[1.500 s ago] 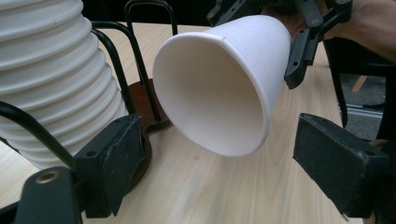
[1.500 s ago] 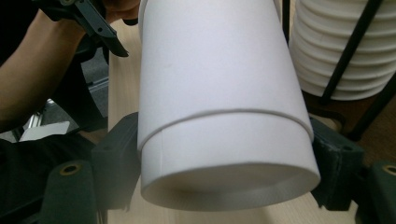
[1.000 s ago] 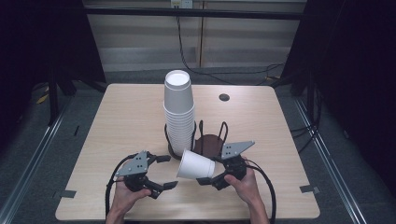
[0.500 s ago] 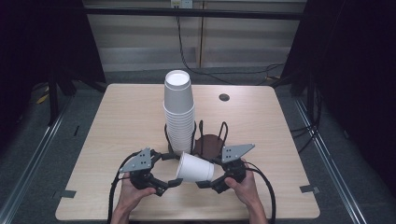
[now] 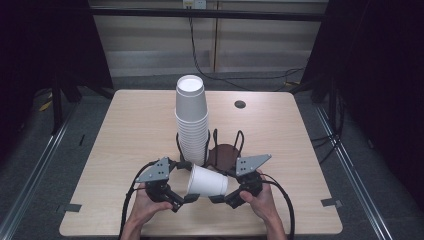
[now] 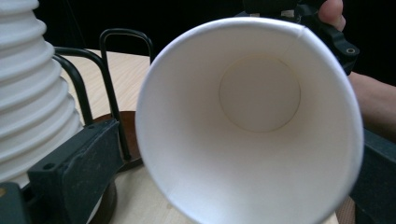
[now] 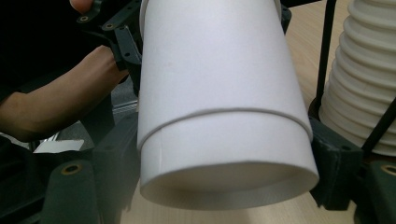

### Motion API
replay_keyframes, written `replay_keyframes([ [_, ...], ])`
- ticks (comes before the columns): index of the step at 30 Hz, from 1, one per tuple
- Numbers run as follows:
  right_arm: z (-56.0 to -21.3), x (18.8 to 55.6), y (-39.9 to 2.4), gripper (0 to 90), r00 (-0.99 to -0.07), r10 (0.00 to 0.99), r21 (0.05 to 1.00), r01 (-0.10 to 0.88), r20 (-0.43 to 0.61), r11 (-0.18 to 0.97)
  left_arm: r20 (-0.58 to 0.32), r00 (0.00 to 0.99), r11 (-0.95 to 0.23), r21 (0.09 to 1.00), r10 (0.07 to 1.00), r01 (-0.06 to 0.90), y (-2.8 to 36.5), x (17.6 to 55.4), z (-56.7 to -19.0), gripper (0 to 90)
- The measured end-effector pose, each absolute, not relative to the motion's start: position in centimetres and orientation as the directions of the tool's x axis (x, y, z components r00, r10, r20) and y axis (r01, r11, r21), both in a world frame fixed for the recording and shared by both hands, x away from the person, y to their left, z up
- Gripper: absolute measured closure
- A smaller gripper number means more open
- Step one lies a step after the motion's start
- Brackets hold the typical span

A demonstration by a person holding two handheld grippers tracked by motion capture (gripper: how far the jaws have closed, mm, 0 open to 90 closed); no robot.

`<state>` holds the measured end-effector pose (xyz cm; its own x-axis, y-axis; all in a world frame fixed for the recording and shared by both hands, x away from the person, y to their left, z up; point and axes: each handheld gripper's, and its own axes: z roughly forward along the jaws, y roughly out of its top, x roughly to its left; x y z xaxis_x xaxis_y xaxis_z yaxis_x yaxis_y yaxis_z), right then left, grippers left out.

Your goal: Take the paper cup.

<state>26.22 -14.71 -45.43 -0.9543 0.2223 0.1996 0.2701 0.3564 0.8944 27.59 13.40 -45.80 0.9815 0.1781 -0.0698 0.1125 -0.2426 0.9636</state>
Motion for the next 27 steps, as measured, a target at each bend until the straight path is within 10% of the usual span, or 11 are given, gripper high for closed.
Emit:
replay_keyframes([
  [27,-45.47,26.34,-14.51,23.5,-0.959,0.203,0.894,0.263,0.199,0.364,-0.118,0.984,-0.207,0.968,0.131,0.144,12.68,27.79,-45.84,4.3],
])
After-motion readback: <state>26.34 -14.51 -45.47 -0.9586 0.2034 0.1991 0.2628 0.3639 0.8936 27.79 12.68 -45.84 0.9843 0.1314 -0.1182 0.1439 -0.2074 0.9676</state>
